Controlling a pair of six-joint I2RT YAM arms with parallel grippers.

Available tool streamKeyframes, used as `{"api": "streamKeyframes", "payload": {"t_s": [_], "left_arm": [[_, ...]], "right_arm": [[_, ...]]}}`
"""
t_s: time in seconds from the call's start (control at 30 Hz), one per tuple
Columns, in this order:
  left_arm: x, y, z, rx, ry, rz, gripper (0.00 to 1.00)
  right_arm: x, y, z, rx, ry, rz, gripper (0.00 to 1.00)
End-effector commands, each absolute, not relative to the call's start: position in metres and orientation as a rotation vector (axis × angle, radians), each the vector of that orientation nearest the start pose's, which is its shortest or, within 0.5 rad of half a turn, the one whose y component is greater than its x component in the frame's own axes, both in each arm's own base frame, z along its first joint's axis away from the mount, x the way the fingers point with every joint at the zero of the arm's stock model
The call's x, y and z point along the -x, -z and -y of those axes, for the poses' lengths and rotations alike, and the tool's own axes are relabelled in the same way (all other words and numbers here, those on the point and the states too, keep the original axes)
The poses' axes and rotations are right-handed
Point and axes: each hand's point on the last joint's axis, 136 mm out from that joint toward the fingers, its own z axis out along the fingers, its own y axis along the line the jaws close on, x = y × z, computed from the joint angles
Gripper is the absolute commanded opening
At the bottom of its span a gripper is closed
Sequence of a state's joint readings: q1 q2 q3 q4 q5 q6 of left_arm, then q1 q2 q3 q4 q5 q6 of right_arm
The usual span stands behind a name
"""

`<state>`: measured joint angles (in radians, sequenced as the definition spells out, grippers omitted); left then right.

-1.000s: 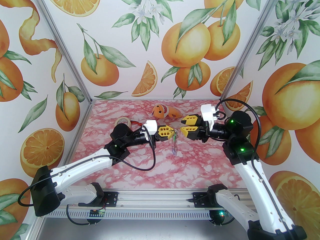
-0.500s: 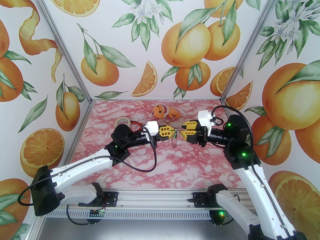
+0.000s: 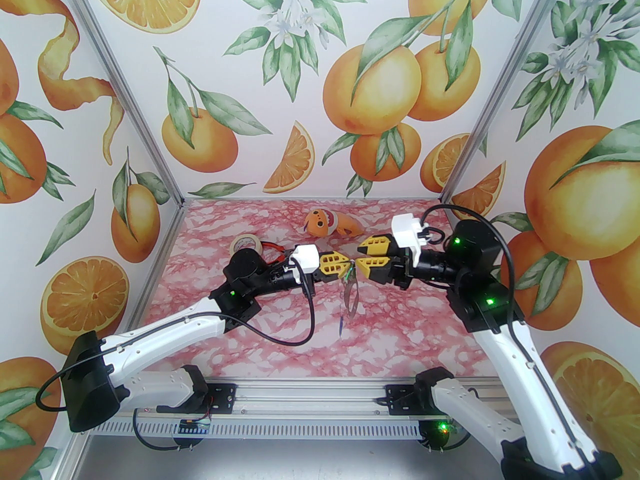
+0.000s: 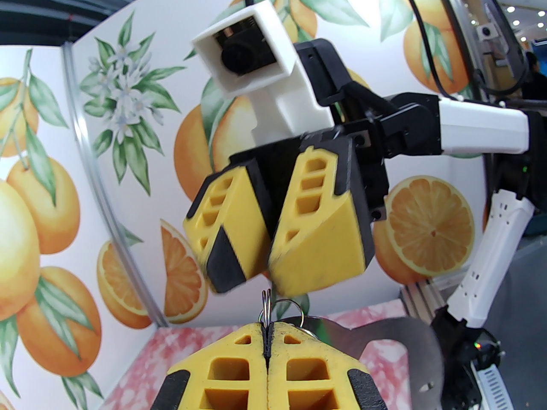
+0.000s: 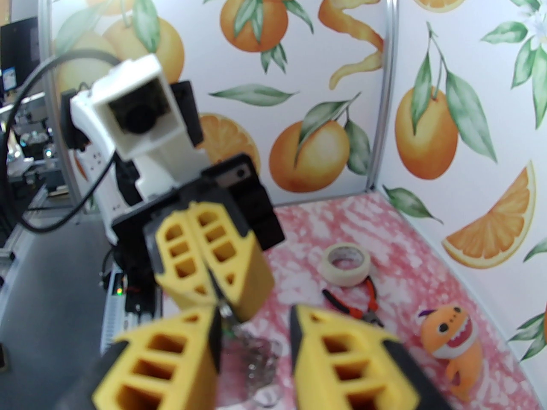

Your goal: Remove the keys from the keyring

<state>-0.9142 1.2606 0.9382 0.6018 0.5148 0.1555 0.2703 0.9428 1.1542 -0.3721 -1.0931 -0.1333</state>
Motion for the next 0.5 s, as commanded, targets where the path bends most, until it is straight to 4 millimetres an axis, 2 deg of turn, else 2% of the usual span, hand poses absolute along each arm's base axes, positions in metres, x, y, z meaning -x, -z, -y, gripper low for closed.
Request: {"api": "streamKeyframes", "payload": {"t_s": [0.0, 0.33, 0.47], "left_arm": [[-0.1732, -0.4239, 0.3704, -1.045, 0.982, -0.825, 0.0], [-0.1696, -0.4311, 0.3685, -1.026, 1.018, -0.807, 0.0], [-0.1672, -0.4311, 0.3709, -1.042, 1.044, -0.809, 0.0]], "right_arm": [[-0.1904, -0.4112, -0.2136, 1.131, -1.04, -1.357, 0.31], [-0.1902, -0.4018, -0.2144, 1.156, -1.047, -1.374, 0.17], [-0.1878, -0.4085, -0.215, 1.164, -1.052, -1.346, 0.09]]}}
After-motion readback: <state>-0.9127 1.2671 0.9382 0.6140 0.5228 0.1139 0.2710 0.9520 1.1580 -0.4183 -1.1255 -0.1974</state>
